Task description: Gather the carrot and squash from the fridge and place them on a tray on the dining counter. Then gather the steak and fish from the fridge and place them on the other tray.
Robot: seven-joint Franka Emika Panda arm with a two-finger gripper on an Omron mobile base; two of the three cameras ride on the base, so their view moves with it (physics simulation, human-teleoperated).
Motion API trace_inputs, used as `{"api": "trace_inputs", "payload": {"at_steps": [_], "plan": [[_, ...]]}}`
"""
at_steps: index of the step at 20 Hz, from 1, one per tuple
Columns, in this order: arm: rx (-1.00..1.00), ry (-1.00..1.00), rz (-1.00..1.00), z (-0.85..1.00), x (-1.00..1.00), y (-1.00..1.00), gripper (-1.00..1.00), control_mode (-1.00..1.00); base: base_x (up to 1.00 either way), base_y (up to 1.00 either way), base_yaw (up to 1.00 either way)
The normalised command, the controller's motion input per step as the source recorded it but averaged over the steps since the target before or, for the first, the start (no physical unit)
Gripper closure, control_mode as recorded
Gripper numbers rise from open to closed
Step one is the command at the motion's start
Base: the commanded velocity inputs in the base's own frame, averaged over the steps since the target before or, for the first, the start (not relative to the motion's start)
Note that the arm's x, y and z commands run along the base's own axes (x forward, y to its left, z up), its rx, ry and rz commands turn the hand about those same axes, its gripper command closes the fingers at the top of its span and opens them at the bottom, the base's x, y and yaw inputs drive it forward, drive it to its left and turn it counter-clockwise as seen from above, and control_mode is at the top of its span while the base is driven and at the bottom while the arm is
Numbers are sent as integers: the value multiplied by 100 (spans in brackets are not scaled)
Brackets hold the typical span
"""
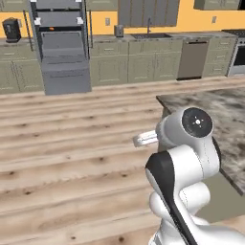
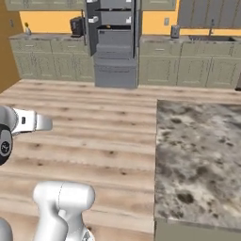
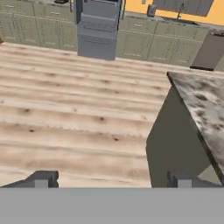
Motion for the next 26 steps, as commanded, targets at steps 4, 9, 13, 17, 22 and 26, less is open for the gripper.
{"api": "trace_inputs", "payload": {"at_steps": [4,9,13,17,22,26], "plan": [[0,0,0,0,0,0,-100,100,100,44,-7],[0,0,0,0,0,0,-100,100,100,40,-5],[0,0,0,0,0,0,-100,100,100,47,-7],[0,0,0,0,0,0,-100,100,100,56,-8],[0,0,0,0,0,0,-100,100,100,61,-9],[0,0,0,0,0,0,-100,100,100,58,-9]]}}
